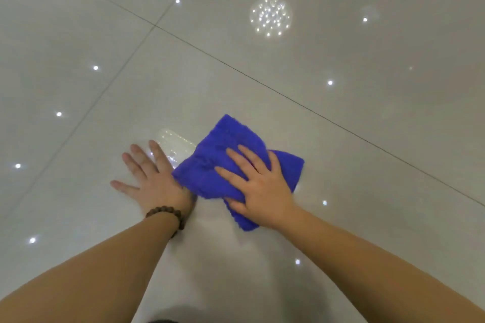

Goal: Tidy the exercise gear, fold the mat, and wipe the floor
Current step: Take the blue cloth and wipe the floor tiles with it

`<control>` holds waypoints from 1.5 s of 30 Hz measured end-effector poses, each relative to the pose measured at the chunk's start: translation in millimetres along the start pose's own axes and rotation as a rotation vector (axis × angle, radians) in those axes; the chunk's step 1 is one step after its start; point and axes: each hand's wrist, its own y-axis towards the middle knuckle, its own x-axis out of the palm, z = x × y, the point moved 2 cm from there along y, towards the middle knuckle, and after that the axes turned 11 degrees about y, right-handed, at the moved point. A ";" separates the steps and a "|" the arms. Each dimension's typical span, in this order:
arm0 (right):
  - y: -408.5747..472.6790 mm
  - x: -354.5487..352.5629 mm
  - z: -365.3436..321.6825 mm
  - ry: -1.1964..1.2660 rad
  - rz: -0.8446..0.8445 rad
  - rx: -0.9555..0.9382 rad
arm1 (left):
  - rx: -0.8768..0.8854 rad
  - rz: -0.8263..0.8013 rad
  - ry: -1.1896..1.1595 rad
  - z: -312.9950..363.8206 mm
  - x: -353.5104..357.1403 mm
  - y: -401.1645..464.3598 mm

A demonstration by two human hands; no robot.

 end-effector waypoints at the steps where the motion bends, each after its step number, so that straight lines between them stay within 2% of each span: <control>1: 5.3 -2.0 7.6 0.007 -0.036 -0.093 | 0.005 0.001 -0.006 0.0 0.8 0.2; 3: 21.9 -14.8 49.3 0.001 0.006 -0.065 | 0.013 0.022 -0.049 -0.1 -1.2 -0.5; 8: 58.2 -70.9 182.4 0.051 0.190 0.674 | 0.025 0.033 -0.077 -0.9 -1.4 -1.3; 11: 84.1 -79.6 184.1 0.084 0.245 0.884 | 0.024 0.032 -0.080 -1.4 -1.1 0.9; 12: 93.8 -71.0 165.0 0.064 0.243 0.871 | 0.024 0.029 -0.083 -1.4 -1.4 0.9; 13: 102.1 -57.8 137.9 0.032 0.220 0.779 | 0.024 0.029 -0.088 -0.9 -1.4 0.5; 16: 116.4 -16.0 40.3 -0.032 0.085 0.205 | 0.021 0.044 -0.098 -1.0 -1.7 0.2; 18: 123.9 -8.8 20.8 -0.047 -0.024 -0.102 | 0.019 0.043 -0.088 -0.4 -1.9 1.5; 19: 132.6 -12.0 29.7 -0.042 -0.056 -0.171 | 0.020 0.042 -0.080 -0.4 -1.9 2.2; 21: 154.1 -25.0 69.8 -0.034 -0.023 -0.103 | 0.025 0.047 -0.077 -0.7 -1.2 1.8; 25: 193.8 -61.8 154.1 0.025 0.136 0.468 | 0.027 0.077 -0.081 -1.1 0.1 0.2; 27: 206.1 -69.3 160.8 0.061 0.182 0.618 | 0.022 0.091 -0.087 -0.8 1.5 0.3; 29: 215.7 -61.2 134.1 0.081 0.217 0.668 | 0.020 0.083 -0.090 -1.7 1.7 1.4; 31: 219.4 -35.9 76.3 0.041 0.179 0.467 | 0.019 0.074 -0.093 -2.1 1.2 1.8; 34: 208.7 10.9 -35.6 0.000 -0.014 -0.164 | 0.017 0.056 -0.109 -0.7 -1.0 2.0; 36: 213.6 19.3 -66.3 -0.012 -0.158 -0.460 | 0.019 0.053 -0.106 -1.1 -0.9 1.9; 37: 229.8 15.1 -58.6 -0.019 -0.180 -0.511 | 0.020 0.057 -0.109 -1.6 -0.8 2.5; 39: 274.0 -1.8 -13.5 -0.007 -0.084 -0.374 | 0.018 0.062 -0.118 -2.0 -1.0 3.2; 43: 333.0 -47.8 100.9 0.056 0.108 0.371 | 0.027 0.081 -0.140 -3.2 1.6 3.0; 45: 341.1 -53.8 102.9 0.089 0.158 0.604 | 0.025 0.098 -0.153 -3.5 2.1 3.4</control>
